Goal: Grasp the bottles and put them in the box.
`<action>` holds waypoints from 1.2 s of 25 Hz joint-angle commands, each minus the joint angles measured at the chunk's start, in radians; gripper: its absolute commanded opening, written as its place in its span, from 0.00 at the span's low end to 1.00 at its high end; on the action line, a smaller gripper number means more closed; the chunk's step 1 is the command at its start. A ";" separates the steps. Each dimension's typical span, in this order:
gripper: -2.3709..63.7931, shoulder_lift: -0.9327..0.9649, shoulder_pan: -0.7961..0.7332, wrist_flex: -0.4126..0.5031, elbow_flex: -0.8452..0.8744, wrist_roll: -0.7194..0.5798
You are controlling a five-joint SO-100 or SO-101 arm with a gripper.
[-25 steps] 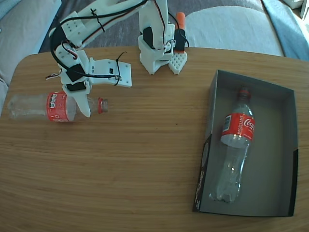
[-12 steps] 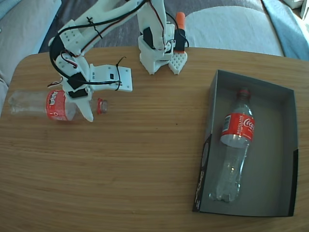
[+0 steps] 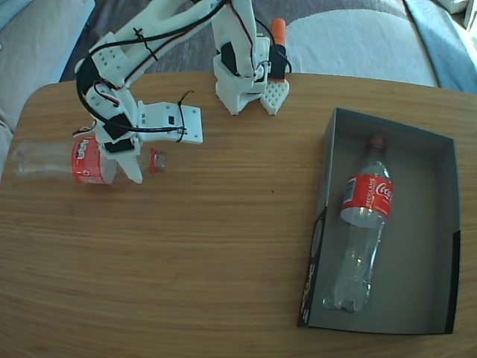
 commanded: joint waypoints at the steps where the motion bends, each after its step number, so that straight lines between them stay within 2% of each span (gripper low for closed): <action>1: 0.36 0.011 0.009 -0.002 -0.015 -0.005; 6: 0.28 0.012 0.011 -0.002 -0.014 -0.005; 13: 0.03 0.011 0.006 -0.002 0.002 -0.021; 16: 0.03 0.028 0.006 -0.002 0.028 -0.083; 26: 0.03 0.091 -0.029 0.012 -0.129 -0.066; 30: 0.03 0.161 -0.106 0.012 -0.196 0.038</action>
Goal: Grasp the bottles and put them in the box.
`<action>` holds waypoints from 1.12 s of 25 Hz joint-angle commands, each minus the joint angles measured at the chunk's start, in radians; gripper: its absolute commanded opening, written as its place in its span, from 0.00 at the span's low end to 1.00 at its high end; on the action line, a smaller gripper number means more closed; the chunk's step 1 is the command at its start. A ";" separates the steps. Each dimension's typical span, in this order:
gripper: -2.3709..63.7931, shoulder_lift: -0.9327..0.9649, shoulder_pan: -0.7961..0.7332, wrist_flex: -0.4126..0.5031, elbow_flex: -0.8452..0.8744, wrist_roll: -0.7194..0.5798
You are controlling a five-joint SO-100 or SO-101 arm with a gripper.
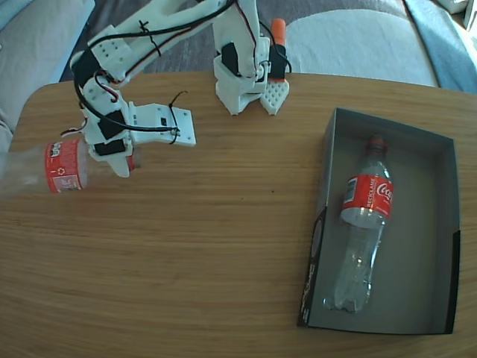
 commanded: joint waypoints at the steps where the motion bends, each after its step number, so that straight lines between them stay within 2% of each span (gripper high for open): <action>1: 0.03 0.114 -0.055 0.002 -0.094 0.066; 9: 0.03 0.275 -0.370 0.006 -0.216 0.357; 11: 0.03 0.307 -0.463 0.035 -0.236 0.405; 18: 0.03 0.387 -0.795 0.132 -0.241 0.469; 28: 0.03 0.468 -1.261 0.152 -0.238 0.554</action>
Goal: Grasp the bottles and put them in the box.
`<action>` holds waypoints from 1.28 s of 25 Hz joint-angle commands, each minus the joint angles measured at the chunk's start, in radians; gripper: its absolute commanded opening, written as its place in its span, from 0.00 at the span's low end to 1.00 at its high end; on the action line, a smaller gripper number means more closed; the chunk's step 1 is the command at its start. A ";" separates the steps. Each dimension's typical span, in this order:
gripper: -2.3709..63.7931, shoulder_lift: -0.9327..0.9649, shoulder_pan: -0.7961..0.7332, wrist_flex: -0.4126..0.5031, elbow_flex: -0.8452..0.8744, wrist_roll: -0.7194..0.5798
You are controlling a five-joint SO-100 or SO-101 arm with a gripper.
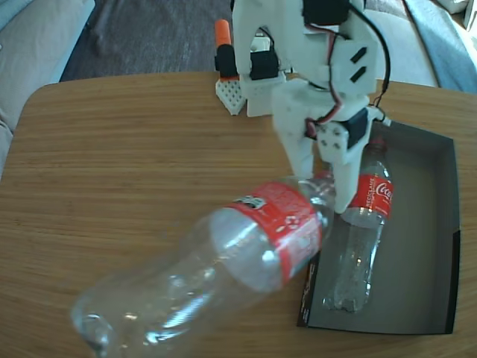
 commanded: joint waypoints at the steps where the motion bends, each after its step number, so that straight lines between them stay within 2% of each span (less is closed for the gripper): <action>1: 0.03 0.055 -0.106 0.002 -0.066 0.041; 5: 0.03 0.040 -0.278 -0.009 -0.061 0.101; 10: 0.03 0.037 -0.505 -0.014 -0.014 0.101; 17: 0.03 0.037 -0.707 -0.035 0.089 0.101; 26: 0.03 -0.077 -0.790 -0.189 0.146 0.101; 32: 0.03 -0.192 -0.765 -0.195 0.121 0.115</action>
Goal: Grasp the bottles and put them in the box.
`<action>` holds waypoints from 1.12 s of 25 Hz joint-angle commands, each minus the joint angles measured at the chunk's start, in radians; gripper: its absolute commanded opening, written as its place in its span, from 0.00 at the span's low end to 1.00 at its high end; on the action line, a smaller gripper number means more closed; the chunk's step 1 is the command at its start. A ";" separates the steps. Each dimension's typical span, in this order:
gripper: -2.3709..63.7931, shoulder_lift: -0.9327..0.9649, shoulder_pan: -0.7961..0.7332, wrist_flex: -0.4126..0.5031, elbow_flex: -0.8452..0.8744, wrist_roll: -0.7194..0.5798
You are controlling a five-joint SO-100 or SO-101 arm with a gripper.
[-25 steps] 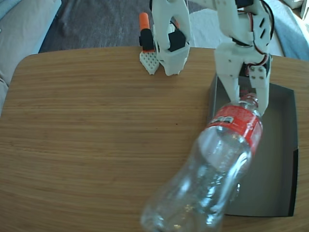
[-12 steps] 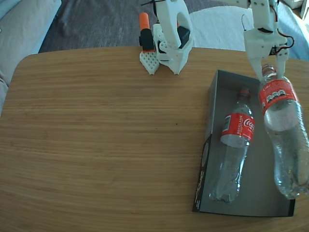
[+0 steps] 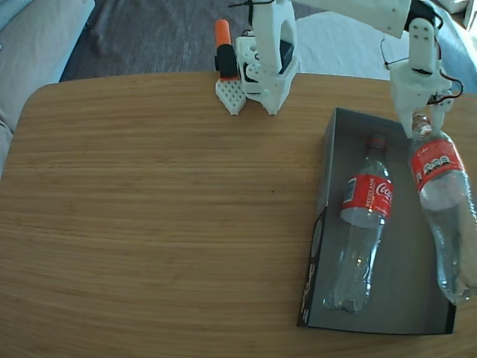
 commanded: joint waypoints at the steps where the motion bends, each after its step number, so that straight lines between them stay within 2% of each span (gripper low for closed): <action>1: 0.03 -0.021 0.025 -0.006 -0.052 0.044; 6: 0.03 -0.077 0.057 0.005 -0.110 0.146; 19: 0.03 -0.089 0.011 -0.008 -0.138 0.143; 28: 0.03 -0.241 0.005 -0.018 -0.201 0.138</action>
